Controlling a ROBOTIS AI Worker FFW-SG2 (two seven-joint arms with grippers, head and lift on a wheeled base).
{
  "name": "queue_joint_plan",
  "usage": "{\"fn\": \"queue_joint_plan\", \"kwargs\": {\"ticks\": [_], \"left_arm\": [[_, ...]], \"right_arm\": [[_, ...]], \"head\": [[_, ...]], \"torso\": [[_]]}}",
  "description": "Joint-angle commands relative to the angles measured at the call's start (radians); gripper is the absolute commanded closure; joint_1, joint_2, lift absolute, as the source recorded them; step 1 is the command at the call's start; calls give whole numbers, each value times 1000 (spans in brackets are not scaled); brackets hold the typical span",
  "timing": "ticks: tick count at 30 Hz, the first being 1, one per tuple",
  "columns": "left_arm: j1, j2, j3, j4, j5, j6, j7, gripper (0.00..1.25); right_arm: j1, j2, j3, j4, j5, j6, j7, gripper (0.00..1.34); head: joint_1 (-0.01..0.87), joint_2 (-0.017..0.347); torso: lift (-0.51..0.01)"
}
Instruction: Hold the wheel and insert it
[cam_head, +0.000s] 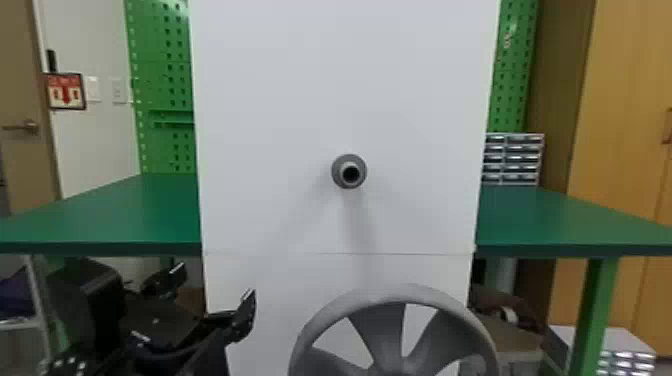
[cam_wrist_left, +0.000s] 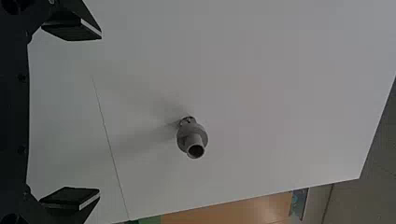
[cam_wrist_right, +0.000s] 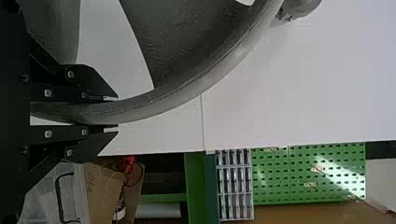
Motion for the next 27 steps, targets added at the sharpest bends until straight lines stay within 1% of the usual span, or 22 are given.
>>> {"fn": "queue_joint_plan", "kwargs": {"ticks": [1, 6, 10, 14, 27], "left_arm": [[-2, 0, -3, 0, -2, 0, 0, 101], [-2, 0, -4, 3, -3, 0, 0, 101], [-3, 0, -4, 3, -3, 0, 0, 101], [-5, 0, -7, 6, -5, 0, 0, 101], [-5, 0, -9, 8, -5, 0, 0, 101]], "right_arm": [[-11, 7, -5, -17, -4, 33, -5, 1168], [-26, 7, -11, -31, -4, 57, -6, 1168], [-43, 7, -14, -52, -5, 108, -9, 1168], [-49, 7, -17, -63, -10, 119, -11, 1168], [-112, 7, -6, -89, -19, 209, -23, 1168]], "head": [[210, 9], [210, 9], [210, 9], [210, 9], [210, 9]], "torso": [[-442], [-442], [-442], [-442], [-442]]}}
